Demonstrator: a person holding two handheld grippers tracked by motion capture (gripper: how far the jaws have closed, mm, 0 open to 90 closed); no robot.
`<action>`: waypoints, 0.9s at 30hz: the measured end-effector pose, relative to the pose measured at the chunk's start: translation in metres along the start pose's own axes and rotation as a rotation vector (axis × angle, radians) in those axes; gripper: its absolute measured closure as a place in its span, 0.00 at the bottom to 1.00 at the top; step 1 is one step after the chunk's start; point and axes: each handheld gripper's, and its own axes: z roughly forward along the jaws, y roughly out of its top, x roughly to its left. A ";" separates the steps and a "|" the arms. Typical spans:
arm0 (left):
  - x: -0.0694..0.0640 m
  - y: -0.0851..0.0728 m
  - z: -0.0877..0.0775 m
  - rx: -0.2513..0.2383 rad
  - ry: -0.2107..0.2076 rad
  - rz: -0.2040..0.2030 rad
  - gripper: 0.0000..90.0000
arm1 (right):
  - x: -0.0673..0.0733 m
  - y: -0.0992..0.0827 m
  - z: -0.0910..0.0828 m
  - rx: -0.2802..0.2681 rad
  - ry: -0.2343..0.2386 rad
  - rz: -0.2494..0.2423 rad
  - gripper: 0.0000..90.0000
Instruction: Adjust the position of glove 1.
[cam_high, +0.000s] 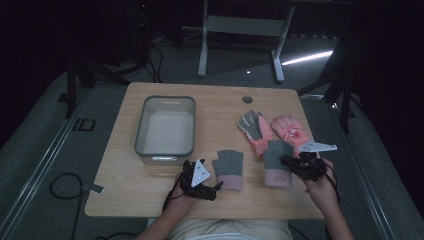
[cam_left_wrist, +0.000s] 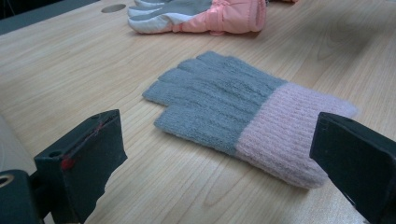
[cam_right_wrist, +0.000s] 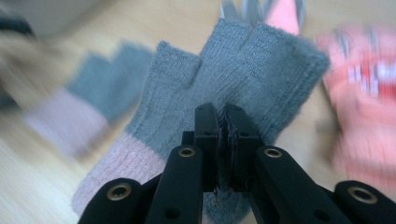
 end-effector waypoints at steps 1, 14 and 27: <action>0.000 0.000 0.000 -0.003 0.000 -0.001 0.03 | 0.005 0.009 0.002 -0.013 0.020 -0.001 0.95; -0.001 -0.001 -0.004 -0.040 -0.018 0.013 0.02 | 0.059 0.048 0.064 -0.001 0.114 -0.057 0.94; 0.001 -0.001 -0.008 -0.082 -0.060 -0.023 0.00 | 0.082 0.028 0.107 0.106 0.168 -0.025 0.94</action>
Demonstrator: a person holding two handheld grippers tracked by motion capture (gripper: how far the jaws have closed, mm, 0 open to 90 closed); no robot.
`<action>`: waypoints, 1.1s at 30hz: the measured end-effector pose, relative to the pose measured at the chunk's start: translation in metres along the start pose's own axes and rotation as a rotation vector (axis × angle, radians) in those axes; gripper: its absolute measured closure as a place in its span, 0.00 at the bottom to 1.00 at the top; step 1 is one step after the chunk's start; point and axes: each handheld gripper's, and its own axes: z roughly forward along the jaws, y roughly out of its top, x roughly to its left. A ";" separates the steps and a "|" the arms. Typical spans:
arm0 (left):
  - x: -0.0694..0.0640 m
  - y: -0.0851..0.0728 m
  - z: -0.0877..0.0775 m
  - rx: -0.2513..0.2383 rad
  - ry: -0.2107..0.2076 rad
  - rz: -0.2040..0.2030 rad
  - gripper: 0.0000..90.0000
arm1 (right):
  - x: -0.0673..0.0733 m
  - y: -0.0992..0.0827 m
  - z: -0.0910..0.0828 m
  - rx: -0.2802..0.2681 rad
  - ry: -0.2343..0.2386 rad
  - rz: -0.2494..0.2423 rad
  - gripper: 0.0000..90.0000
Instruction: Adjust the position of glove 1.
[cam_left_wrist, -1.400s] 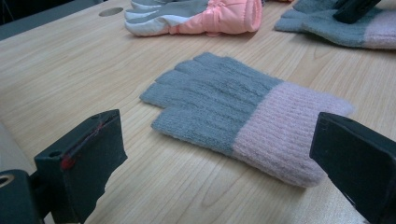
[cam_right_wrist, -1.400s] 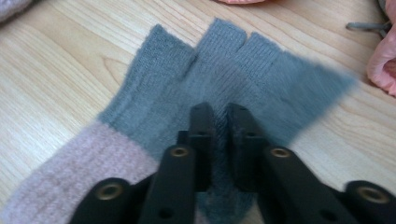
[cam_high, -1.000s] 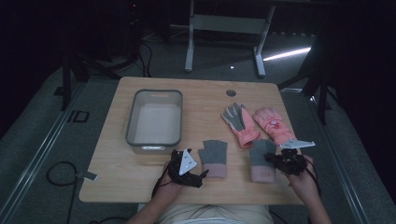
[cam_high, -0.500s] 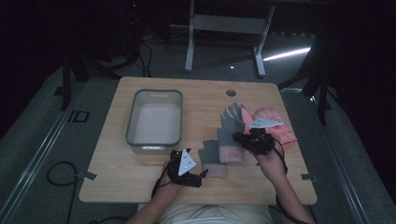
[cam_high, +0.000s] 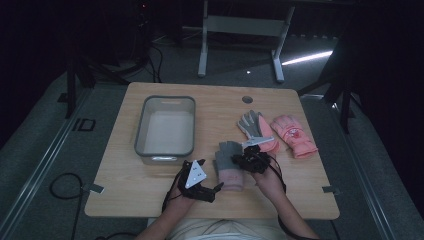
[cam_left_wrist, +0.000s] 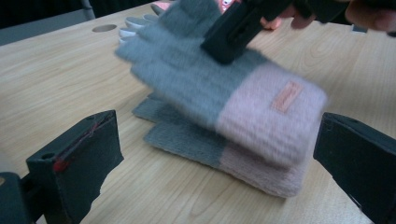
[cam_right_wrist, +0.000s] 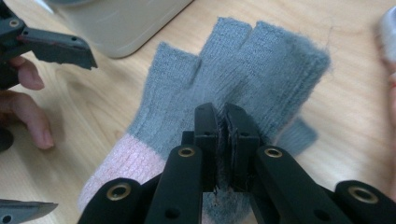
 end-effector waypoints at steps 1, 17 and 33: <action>0.000 0.000 0.000 0.002 0.001 0.000 0.00 | 0.002 -0.002 0.003 0.006 0.005 0.002 0.94; 0.000 -0.001 0.004 0.030 -0.008 0.002 0.00 | -0.004 -0.010 0.023 0.074 0.026 0.032 0.92; 0.006 0.004 -0.002 0.002 -0.055 -0.024 0.01 | -0.009 -0.011 0.020 0.056 0.024 0.038 0.73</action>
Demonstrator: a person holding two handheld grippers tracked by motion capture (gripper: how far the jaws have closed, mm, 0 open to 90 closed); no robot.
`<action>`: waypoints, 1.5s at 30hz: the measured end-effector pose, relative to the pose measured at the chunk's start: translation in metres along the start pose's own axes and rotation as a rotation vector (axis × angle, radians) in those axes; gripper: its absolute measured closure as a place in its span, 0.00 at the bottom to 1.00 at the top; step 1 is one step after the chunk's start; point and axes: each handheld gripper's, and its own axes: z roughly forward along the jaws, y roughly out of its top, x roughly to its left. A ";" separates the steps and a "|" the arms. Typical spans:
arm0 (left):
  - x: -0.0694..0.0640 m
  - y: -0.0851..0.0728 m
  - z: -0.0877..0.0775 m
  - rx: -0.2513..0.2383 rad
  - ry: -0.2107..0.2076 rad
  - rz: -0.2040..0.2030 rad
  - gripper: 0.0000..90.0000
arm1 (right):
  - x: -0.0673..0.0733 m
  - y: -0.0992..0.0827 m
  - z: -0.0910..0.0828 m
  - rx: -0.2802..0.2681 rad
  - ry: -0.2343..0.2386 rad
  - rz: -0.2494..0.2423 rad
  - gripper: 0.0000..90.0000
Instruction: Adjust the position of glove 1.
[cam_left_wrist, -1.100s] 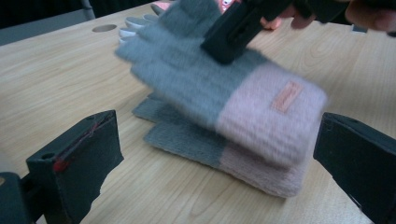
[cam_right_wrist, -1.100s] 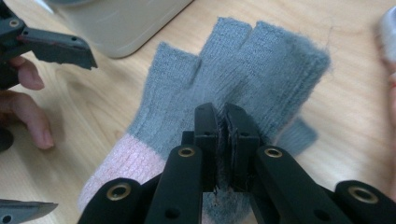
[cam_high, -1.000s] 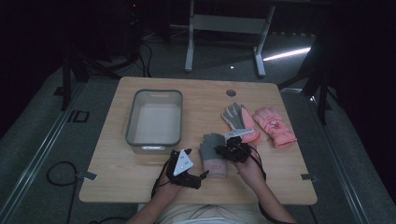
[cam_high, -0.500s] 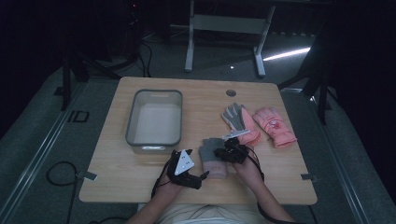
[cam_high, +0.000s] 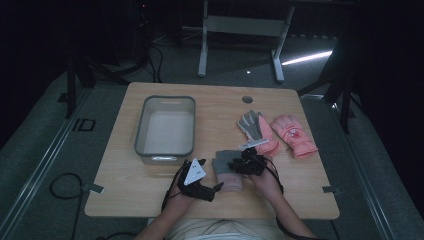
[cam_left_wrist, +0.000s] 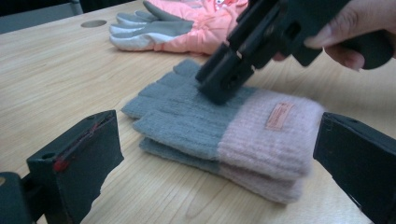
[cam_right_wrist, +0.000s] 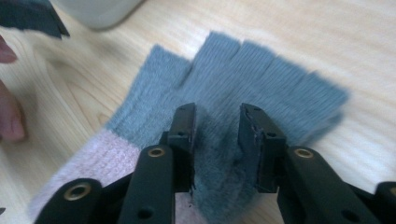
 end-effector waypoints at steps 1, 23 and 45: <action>-0.001 0.003 -0.002 0.016 0.005 0.005 0.01 | -0.001 0.002 -0.006 -0.020 -0.008 0.003 0.72; -0.044 0.019 0.039 0.271 -0.136 0.379 0.32 | -0.034 0.009 -0.006 -0.047 -0.093 0.163 0.61; -0.029 0.013 0.039 0.272 -0.162 0.411 0.78 | -0.032 0.006 0.025 0.015 0.033 0.280 0.66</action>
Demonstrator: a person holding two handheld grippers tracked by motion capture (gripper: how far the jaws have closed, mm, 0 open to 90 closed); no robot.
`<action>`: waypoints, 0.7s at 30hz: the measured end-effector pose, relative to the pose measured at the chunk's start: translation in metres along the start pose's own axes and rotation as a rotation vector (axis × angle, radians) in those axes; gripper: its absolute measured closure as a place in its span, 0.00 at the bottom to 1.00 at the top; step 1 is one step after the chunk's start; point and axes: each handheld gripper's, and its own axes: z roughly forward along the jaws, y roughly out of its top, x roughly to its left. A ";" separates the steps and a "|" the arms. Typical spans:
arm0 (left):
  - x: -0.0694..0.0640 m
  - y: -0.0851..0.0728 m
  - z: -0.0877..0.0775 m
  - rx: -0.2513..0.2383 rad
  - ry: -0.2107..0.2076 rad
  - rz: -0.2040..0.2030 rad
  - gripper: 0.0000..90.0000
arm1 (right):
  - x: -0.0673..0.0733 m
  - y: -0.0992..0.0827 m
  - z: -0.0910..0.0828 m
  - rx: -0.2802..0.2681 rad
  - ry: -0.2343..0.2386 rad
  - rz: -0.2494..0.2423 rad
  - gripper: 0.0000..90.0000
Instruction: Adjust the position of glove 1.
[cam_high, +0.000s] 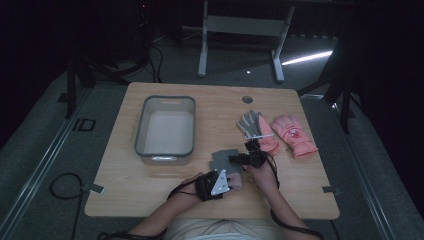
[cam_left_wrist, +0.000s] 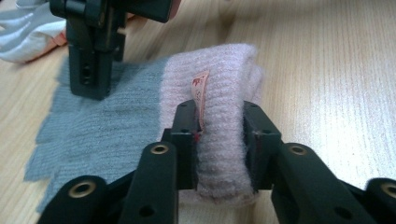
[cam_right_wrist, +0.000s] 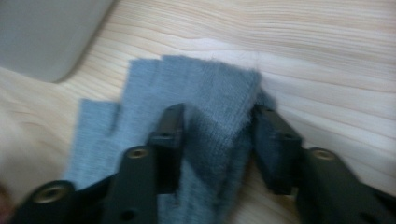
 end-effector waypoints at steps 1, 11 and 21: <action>0.001 0.000 0.000 0.002 -0.006 -0.001 0.79 | 0.001 0.001 0.002 0.005 0.019 0.007 0.66; 0.015 0.001 -0.012 0.024 -0.068 -0.069 0.82 | 0.027 0.014 -0.002 0.004 0.024 -0.125 0.82; 0.040 0.028 -0.040 0.017 -0.057 -0.005 0.82 | 0.032 0.032 -0.042 -0.114 0.072 -0.115 0.83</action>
